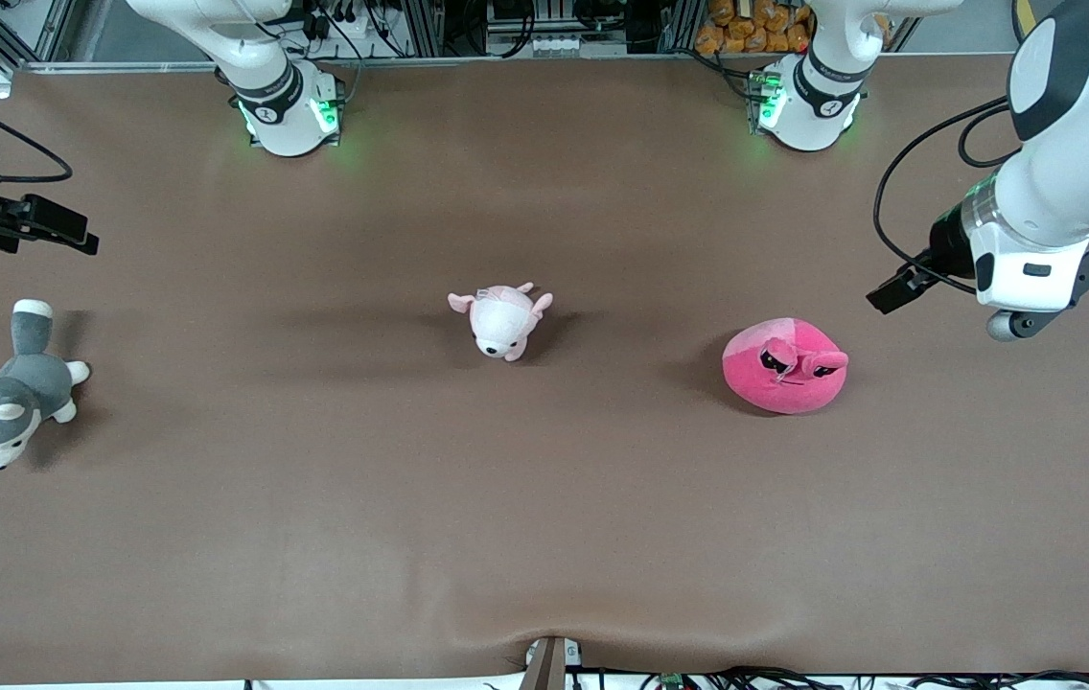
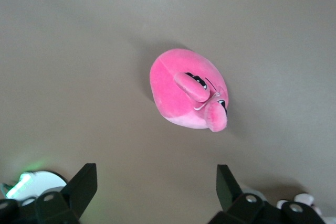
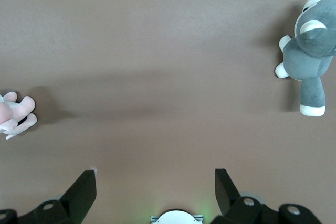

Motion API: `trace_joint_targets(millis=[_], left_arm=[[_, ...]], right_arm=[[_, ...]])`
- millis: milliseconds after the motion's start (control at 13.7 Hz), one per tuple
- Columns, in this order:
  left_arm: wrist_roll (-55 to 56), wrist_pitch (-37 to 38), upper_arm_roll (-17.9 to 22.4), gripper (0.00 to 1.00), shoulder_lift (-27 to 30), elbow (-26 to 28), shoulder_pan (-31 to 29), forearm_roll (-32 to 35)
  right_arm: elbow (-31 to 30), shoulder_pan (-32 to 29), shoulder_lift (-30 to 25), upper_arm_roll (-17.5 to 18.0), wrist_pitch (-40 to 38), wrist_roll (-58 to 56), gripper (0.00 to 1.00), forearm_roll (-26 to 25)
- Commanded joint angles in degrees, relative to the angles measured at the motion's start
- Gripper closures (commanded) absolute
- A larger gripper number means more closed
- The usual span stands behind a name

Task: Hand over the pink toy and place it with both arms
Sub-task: 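Lower the open left gripper over the pink plush toy, then close the left gripper on the pink plush toy's tuft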

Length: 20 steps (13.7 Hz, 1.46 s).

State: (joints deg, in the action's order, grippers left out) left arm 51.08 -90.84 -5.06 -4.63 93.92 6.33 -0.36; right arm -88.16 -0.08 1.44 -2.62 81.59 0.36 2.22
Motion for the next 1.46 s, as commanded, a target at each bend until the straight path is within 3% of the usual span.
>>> trace_joint_targets(millis=[0, 366, 1024, 1171, 1390], left_arm=[[5.59, 0.23, -0.04, 0.0, -0.29, 0.38, -0.53, -2.71], [14.39, 0.05, 0.13, 0.0, -2.84, 0.12, -0.88, -8.42], [17.56, -2.14, 0.84, 0.0, -10.04, -1.29, -2.45, -8.78], [23.6, -3.46, 0.84, 0.0, -12.15, -1.2, -4.3, -12.29], [27.49, -3.46, 0.92, 0.0, -14.43, -1.11, -5.01, -12.39]], right_arm=[[0.8, 0.34, 0.23, -0.1, -0.11, -0.36, 0.0, -0.2], [0.97, 0.43, 0.14, -0.1, -0.11, -0.36, 0.0, -0.11], [0.97, 0.43, 0.14, -0.02, -0.2, -0.36, 0.0, -0.02], [0.97, 0.43, 0.14, -0.02, -0.11, -0.36, 0.0, -0.02], [0.88, 0.52, 0.14, -0.1, -0.11, -0.45, 0.0, -0.02]])
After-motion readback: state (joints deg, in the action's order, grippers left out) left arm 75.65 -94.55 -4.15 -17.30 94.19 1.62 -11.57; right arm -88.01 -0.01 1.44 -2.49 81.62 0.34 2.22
